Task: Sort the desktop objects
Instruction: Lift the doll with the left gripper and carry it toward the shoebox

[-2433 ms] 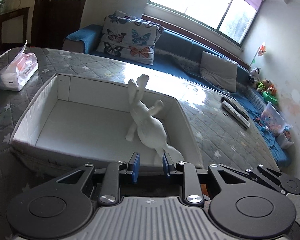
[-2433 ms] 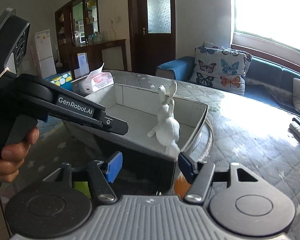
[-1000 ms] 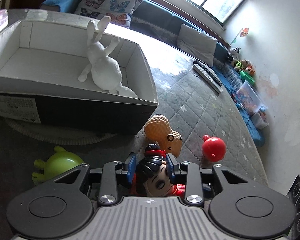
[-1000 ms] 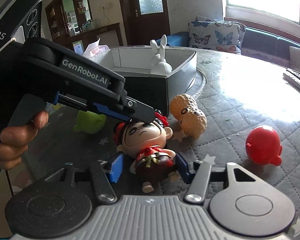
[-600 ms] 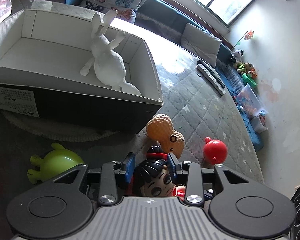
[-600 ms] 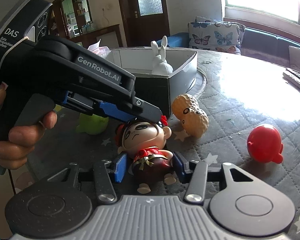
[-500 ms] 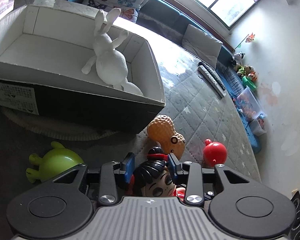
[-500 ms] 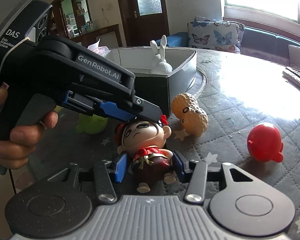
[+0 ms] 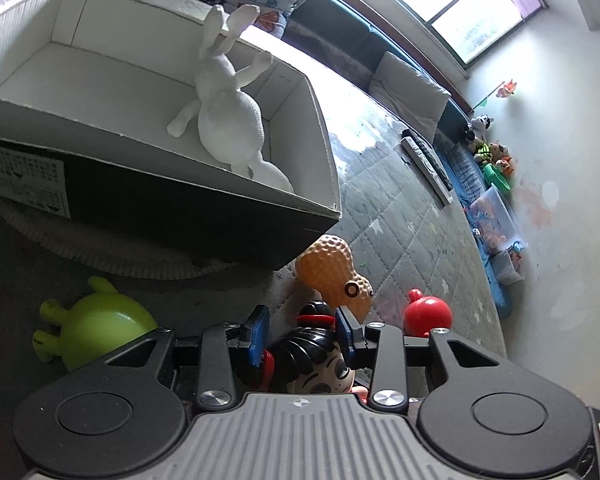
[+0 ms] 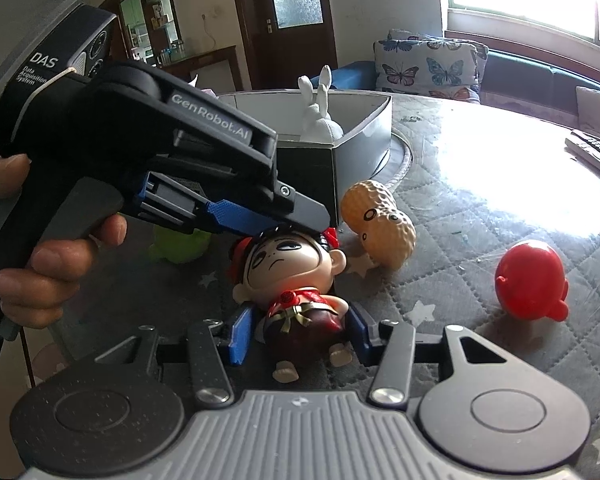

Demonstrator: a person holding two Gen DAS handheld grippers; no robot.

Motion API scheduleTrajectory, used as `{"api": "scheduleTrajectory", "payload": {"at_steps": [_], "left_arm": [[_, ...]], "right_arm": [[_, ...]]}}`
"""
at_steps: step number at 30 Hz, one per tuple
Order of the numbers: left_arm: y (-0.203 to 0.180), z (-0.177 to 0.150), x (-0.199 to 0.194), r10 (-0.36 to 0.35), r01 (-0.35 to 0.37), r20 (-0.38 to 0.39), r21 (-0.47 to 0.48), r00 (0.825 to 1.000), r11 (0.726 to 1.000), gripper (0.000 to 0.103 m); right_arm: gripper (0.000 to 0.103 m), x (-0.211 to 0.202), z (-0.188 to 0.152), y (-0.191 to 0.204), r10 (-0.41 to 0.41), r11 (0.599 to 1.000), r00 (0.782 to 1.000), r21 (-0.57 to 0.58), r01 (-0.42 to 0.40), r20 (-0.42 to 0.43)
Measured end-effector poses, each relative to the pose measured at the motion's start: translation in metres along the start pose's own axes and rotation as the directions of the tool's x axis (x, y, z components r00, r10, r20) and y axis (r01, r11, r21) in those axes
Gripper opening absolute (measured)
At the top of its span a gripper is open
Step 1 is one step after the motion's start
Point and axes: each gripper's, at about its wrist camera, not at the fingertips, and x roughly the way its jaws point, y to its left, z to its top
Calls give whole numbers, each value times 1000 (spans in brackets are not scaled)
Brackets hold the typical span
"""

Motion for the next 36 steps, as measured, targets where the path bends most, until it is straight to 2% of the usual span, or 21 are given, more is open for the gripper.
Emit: {"api": "scheduleTrajectory", "payload": {"at_steps": [6, 15, 21, 28, 36], "left_arm": [[-7, -1, 3, 19, -19, 1, 44, 1000, 999, 43], [-15, -7, -4, 21, -23, 18, 126, 1000, 992, 33], [-14, -7, -23, 9, -18, 62, 136, 998, 991, 32], [-24, 13, -63, 1, -32, 187, 163, 982, 986, 32], [-19, 67, -91, 26, -80, 309, 165, 951, 983, 32]], "right_arm": [[50, 1, 0, 0, -2, 1000, 1000, -4, 2, -1], [49, -1, 0, 3, 2, 1000, 1000, -5, -2, 2], [49, -7, 5, 11, 10, 1000, 1000, -25, -10, 21], [49, -18, 41, 26, 27, 995, 996, -100, -18, 89], [49, 1, 105, 41, 51, 982, 987, -190, -22, 151]]}}
